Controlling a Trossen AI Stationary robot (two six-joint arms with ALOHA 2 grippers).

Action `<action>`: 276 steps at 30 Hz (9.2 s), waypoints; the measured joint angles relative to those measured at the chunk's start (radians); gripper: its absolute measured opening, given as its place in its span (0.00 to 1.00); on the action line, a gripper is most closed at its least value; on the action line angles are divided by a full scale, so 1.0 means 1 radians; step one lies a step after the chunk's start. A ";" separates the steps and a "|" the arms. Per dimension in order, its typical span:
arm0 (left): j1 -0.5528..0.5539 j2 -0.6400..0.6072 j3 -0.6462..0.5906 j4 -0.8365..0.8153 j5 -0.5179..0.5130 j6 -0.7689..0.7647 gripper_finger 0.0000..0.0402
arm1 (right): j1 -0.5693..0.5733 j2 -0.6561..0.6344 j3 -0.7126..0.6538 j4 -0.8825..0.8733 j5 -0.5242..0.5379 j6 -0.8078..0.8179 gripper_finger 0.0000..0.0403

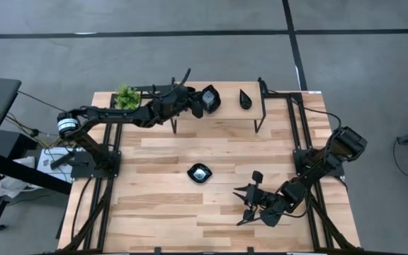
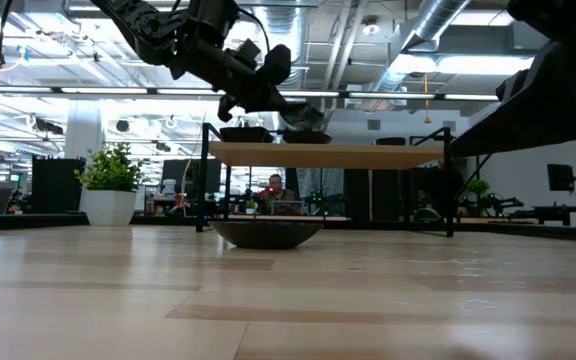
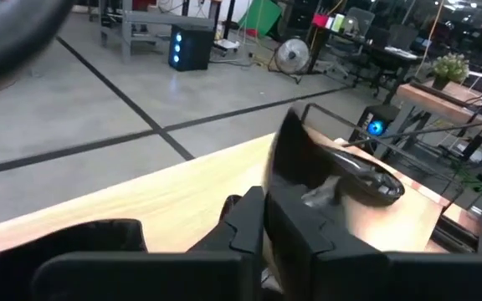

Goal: Pick & Place Mini shaped plates
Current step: Stack the black leaf shaped plate on top of the black leaf shaped plate on the shelf

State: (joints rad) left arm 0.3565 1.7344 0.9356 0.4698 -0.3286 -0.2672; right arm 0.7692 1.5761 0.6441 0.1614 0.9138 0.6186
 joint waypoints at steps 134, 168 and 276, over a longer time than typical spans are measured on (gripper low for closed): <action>-0.719 -0.019 -0.468 -0.257 0.064 -0.408 0.24 | 0.035 0.000 0.000 0.072 -0.025 0.001 0.15; -0.451 0.000 -0.397 -0.142 0.041 0.154 0.23 | 0.034 0.000 0.000 0.063 -0.024 0.000 0.15; -0.772 -0.037 -0.467 -0.147 0.060 -0.445 0.23 | 0.029 0.000 0.000 0.064 -0.078 0.002 0.15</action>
State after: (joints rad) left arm -0.4152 1.6974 0.4683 0.3229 -0.2687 -0.7120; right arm 0.7979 1.5761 0.6441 0.2256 0.8356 0.6205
